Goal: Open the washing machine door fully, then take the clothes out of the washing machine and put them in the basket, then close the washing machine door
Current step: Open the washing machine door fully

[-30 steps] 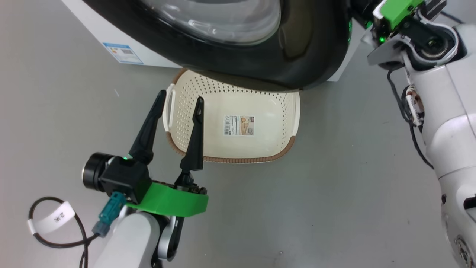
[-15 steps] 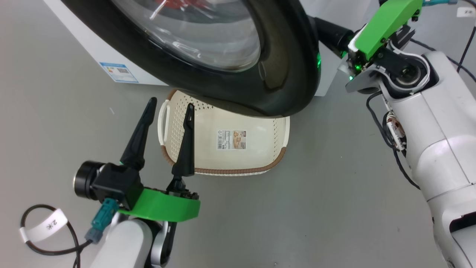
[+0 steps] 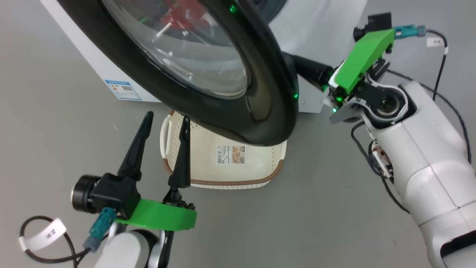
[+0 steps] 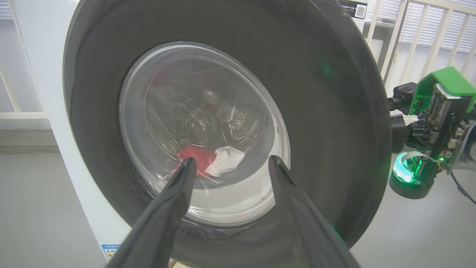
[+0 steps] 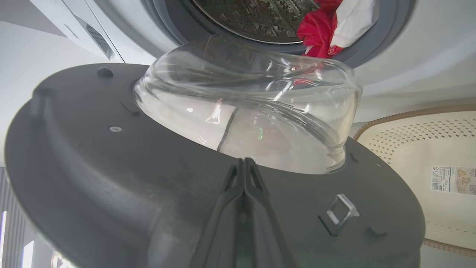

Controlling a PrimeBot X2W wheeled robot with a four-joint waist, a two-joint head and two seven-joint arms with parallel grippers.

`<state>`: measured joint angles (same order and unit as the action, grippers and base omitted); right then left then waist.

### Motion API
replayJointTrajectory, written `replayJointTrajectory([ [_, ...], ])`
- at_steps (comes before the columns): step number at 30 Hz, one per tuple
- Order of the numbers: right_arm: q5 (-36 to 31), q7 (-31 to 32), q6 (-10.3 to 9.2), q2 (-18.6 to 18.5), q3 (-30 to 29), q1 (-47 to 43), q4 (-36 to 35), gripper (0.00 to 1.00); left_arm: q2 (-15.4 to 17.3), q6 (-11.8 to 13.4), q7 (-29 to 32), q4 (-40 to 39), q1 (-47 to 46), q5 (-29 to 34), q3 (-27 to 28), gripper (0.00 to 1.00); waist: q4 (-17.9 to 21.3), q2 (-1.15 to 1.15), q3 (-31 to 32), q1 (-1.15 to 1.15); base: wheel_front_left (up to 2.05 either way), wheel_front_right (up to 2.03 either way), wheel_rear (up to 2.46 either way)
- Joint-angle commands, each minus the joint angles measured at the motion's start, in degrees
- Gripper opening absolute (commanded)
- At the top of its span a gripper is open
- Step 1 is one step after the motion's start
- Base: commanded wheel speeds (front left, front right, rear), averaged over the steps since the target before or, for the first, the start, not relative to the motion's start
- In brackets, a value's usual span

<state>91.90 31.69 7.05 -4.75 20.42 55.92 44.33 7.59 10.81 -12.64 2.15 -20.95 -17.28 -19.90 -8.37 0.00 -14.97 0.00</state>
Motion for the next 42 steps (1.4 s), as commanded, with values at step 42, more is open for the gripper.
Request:
replayJointTrajectory([
  [42, 17.37, -7.49, 0.44, -5.86, 23.45, -10.39, -18.11, 0.0, 3.58, 3.96, 2.26, -5.25, 6.15, -2.08, 3.06, 1.0, -9.0, 0.0, 7.25, 0.0, 0.0, 0.0, 0.0],
])
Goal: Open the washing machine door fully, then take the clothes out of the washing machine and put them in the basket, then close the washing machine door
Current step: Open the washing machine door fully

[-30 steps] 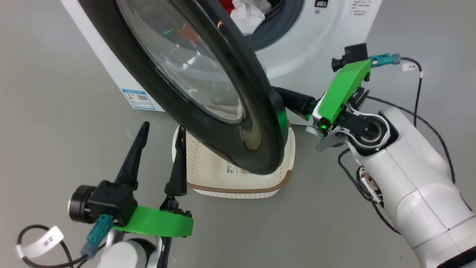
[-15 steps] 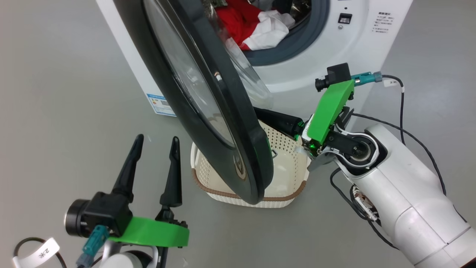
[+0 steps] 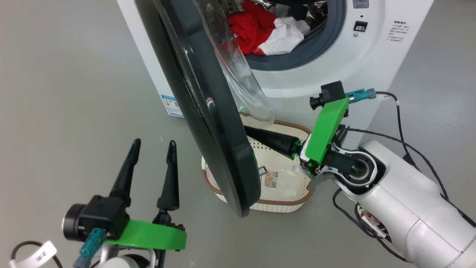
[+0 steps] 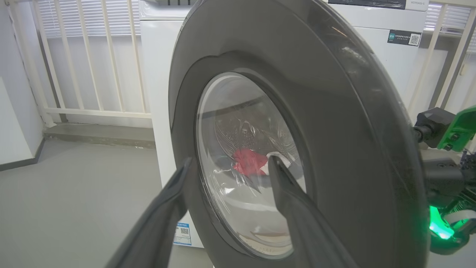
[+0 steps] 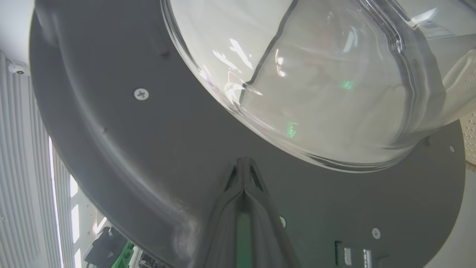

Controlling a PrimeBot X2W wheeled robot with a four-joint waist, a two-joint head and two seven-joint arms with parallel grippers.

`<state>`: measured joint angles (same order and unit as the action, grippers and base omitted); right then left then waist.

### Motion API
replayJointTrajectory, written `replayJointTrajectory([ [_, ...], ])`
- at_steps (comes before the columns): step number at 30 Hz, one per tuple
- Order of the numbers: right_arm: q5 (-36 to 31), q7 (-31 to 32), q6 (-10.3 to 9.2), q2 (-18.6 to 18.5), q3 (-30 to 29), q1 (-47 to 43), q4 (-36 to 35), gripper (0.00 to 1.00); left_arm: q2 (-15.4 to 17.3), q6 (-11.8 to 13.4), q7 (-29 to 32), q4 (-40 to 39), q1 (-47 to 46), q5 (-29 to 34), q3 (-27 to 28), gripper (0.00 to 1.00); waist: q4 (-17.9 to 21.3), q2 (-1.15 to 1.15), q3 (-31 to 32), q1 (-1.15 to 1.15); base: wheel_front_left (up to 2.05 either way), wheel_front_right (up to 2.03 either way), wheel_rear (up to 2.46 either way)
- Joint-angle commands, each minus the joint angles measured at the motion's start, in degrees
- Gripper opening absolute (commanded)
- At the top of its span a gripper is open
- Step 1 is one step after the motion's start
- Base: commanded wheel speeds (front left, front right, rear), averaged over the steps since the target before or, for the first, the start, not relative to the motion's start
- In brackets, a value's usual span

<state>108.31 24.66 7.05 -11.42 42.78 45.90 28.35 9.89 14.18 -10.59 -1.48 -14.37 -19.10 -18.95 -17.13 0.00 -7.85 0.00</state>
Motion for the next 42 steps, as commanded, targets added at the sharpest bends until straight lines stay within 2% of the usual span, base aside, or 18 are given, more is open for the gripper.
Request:
replayJointTrajectory([
  [1, 1.93, -1.12, 0.44, 0.28, 2.27, -0.24, -2.7, 0.0, 1.26, 0.61, 0.21, -1.63, -0.41, -0.31, 2.08, 1.0, -0.42, 0.0, 0.15, 0.0, 0.0, 0.0, 0.0],
  [10, 12.69, -9.15, 0.44, -6.25, 15.2, 3.53, -9.91, 0.0, 1.26, 0.85, 0.01, -1.58, -0.37, -0.71, 1.99, 1.0, -2.11, 0.0, 0.22, 0.0, 0.0, 0.0, 0.0],
  [11, 12.69, -9.15, 0.44, -6.25, 15.2, 3.53, -9.91, 0.0, 1.26, 0.85, 0.01, -1.58, -0.37, -0.71, 1.99, 1.0, -2.11, 0.0, 0.22, 0.0, 0.0, 0.0, 0.0],
  [20, 24.7, -20.5, 0.44, -14.08, 28.81, 11.76, -21.1, 0.0, 1.16, 0.82, 0.03, -1.48, -0.64, -1.11, 1.56, 1.0, -4.25, 0.0, -0.22, 0.0, 0.0, 0.0, 0.0],
  [24, 27.59, -23.46, 0.44, -16.54, 30.4, 14.34, -24.88, 0.0, 1.01, 0.97, -0.05, -1.53, -0.68, -1.2, 1.36, 1.0, -5.21, 0.0, -0.58, 0.0, 0.0, 0.0, 0.0],
  [27, 26.81, -22.34, 0.44, -17.83, 30.54, 12.96, -25.58, 0.0, 0.98, 1.1, -0.12, -1.54, -0.75, -1.33, 1.29, 1.0, -5.99, 0.0, -0.68, 0.0, 0.0, 0.0, 0.0],
  [42, 24.94, -20.58, 0.44, -17.19, 30.57, 10.3, -23.34, 0.0, 1.04, 1.19, -0.51, -0.8, -0.92, -1.93, 0.99, 1.0, -6.64, 0.0, -0.27, 0.0, 0.0, 0.0, 0.0],
])
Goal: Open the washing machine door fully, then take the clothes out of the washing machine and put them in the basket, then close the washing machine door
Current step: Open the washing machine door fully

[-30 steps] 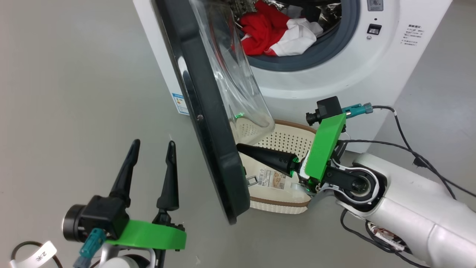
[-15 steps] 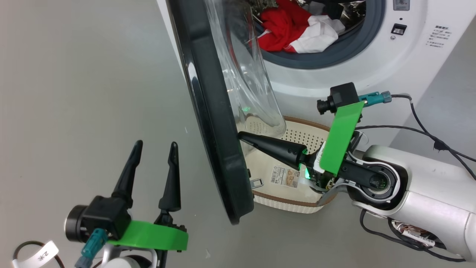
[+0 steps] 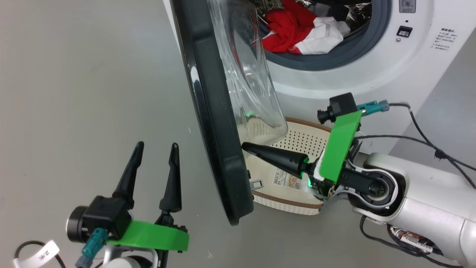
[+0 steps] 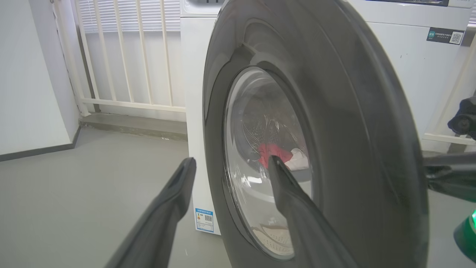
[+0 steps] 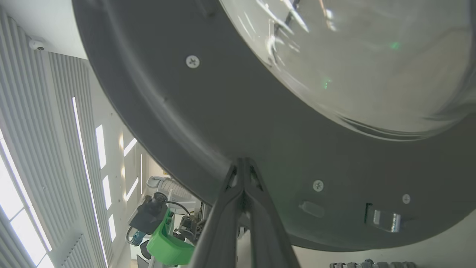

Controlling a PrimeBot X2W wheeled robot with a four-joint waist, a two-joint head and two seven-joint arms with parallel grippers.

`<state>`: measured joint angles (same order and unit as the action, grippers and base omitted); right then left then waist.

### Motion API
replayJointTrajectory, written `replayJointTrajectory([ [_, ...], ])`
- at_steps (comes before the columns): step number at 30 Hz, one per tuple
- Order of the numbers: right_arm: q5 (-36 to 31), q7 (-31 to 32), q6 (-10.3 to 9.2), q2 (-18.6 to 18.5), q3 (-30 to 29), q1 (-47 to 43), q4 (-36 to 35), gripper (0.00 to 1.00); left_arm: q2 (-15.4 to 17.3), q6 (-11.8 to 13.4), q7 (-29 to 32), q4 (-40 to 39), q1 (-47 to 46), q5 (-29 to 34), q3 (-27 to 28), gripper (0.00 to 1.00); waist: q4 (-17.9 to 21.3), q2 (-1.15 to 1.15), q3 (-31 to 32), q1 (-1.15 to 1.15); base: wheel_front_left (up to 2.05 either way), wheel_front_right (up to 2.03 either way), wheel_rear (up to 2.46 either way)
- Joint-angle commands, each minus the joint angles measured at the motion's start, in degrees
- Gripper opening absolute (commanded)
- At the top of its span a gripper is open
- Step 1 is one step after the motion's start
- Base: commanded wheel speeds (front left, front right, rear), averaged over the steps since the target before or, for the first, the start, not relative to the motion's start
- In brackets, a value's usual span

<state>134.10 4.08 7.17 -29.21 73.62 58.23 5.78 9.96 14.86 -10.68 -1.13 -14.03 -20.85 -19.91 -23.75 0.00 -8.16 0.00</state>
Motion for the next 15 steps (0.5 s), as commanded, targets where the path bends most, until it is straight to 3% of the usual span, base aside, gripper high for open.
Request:
replayJointTrajectory([
  [1, -0.94, 0.06, 0.32, 0.7, -0.27, -2.13, -0.61, 0.0, 0.99, 0.55, -0.39, -1.19, -1.24, -0.19, 1.91, 1.0, -0.02, 0.0, 0.02, 0.0, 0.0, 0.0, 0.0],
  [13, -2.93, -1.39, 0.32, 0.52, -0.26, -2.59, 1.03, 0.0, 1.16, 0.75, -0.22, -1.45, -0.86, -0.5, 1.46, 1.0, 0.4, 0.0, 0.73, 0.0, 0.0, 0.0, 0.0],
  [15, -4.41, -2.09, 0.32, 0.28, -0.26, -2.73, 1.49, 0.33, 1.25, 0.76, -0.11, -1.52, -0.72, -0.59, 1.37, 1.0, 0.49, 0.0, 0.97, 0.0, 0.0, 0.0, 0.0],
])
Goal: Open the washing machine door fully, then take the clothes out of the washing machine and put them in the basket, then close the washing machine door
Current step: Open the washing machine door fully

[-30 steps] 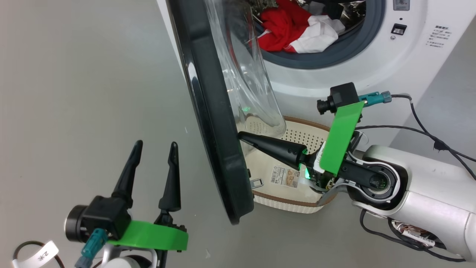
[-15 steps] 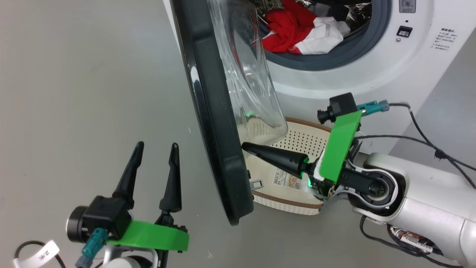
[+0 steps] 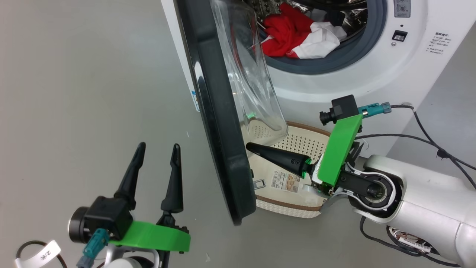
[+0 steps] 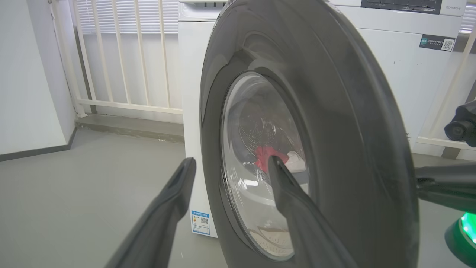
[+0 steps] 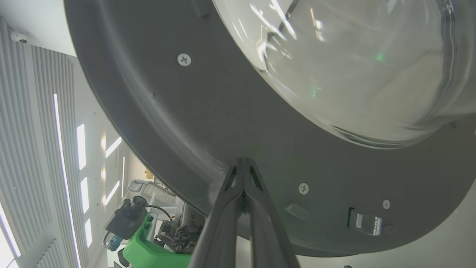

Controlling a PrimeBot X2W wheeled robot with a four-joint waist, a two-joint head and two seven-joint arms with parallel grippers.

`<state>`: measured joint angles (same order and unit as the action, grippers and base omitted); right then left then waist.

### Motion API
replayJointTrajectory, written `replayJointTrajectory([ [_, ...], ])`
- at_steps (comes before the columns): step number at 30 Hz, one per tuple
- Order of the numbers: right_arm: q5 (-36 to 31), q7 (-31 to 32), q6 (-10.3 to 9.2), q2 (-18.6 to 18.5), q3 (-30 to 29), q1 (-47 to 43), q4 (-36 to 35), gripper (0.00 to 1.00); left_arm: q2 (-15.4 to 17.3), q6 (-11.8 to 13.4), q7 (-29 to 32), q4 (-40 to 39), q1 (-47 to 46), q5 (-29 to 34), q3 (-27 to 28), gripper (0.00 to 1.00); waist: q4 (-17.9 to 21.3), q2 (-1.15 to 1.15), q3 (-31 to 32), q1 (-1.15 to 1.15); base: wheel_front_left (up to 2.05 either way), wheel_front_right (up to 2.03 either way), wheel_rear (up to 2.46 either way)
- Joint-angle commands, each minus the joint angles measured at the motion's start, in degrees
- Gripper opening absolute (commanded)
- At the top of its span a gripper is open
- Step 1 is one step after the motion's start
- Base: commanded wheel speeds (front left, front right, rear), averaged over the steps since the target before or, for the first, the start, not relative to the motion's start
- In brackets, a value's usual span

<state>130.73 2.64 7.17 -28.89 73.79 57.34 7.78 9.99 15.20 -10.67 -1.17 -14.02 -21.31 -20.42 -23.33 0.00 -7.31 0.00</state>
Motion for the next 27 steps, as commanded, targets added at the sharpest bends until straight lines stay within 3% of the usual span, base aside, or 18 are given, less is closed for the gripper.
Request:
replayJointTrajectory([
  [1, -2.04, -0.89, 0.32, -0.13, -0.44, -2.0, -0.26, 0.4, 1.26, 0.44, -0.06, -1.52, -0.66, -0.16, 1.84, 1.0, 0.11, 0.0, 0.23, 0.0, 0.0, 0.0, 0.0],
  [2, -2.85, -1.2, 0.32, -0.16, -0.44, -2.2, -0.05, 0.45, 1.3, 0.44, 0.01, -1.57, -0.59, -0.21, 1.79, 1.0, 0.14, 0.0, 0.36, 0.0, 0.0, 0.0, 0.0],
  [3, -4.19, -1.64, 0.32, -0.28, -0.44, -2.3, 0.27, 0.79, 1.34, 0.44, 0.09, -1.65, -0.5, -0.28, 1.75, 1.0, 0.17, 0.0, 0.48, 0.0, 0.0, 0.0, 0.0],
  [4, -5.54, -1.91, 0.32, -0.33, -0.44, -2.52, 0.56, 0.9, 1.39, 0.43, 0.17, -1.73, -0.4, -0.34, 1.72, 1.0, 0.2, 0.0, 0.58, 0.0, 0.0, 0.0, 0.0],
  [5, -6.92, -2.3, 0.32, -0.36, -0.44, -2.74, 0.9, 0.9, 1.45, 0.43, 0.25, -1.8, -0.27, -0.42, 1.7, 1.0, 0.23, 0.0, 0.7, 0.0, 0.0, 0.0, 0.0],
  [7, -10.74, -3.06, 0.32, -0.46, -0.44, -3.02, 1.9, 1.0, 1.55, 0.44, 0.39, -1.96, 0.01, -0.6, 1.66, 1.0, 0.3, 0.0, 0.85, 0.0, 0.0, 0.0, 0.0],
  [27, -48.37, -16.29, 0.32, 3.05, -1.3, -6.8, 15.7, 1.0, 2.39, 1.44, 0.28, -3.45, 2.69, -1.76, 2.16, 1.0, 1.08, 0.0, 2.01, 0.0, 0.0, 0.0, 0.0],
])
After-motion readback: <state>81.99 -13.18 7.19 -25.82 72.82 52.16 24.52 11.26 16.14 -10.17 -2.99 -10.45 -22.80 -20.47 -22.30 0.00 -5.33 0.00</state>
